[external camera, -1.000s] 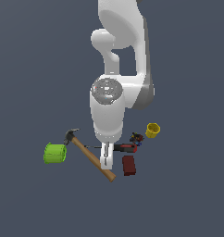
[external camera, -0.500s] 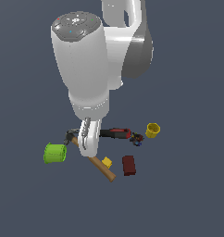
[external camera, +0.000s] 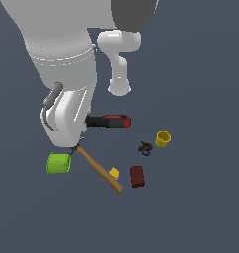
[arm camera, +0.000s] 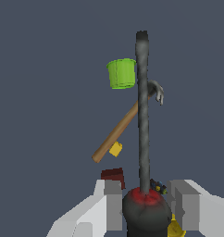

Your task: Pick up a designated object from a clutter of objects.

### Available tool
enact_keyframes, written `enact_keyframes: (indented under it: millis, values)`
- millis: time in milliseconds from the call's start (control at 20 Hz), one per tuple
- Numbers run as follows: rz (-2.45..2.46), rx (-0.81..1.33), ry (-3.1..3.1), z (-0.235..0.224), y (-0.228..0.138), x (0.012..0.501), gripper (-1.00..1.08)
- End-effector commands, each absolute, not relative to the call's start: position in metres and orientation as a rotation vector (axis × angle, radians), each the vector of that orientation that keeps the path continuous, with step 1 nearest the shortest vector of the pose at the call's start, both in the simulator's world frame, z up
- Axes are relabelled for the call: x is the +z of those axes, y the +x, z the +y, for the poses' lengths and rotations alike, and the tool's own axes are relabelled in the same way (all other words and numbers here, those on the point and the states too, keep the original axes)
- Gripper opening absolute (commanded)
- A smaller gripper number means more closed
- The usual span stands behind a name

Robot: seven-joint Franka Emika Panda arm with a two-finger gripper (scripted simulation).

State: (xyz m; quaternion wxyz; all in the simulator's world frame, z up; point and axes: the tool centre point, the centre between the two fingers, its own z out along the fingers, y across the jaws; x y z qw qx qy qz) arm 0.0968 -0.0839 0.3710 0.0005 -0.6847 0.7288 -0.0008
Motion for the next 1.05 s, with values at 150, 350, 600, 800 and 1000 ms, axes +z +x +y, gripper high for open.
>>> enact_keyframes:
  millis: [150, 350, 600, 800, 1000]
  values:
    - [2.287, -0.001, -2.153, -0.096, 0.099, 0.408, -1.00]
    - [2.287, -0.001, -2.154, -0.101, 0.101, 0.425, -1.00]
    - [2.287, 0.000, -2.155, -0.105, 0.103, 0.436, -1.00]
    - [2.287, 0.000, -2.155, -0.106, 0.104, 0.439, -1.00]
    - [2.287, 0.000, -2.155, -0.106, 0.104, 0.438, -1.00]
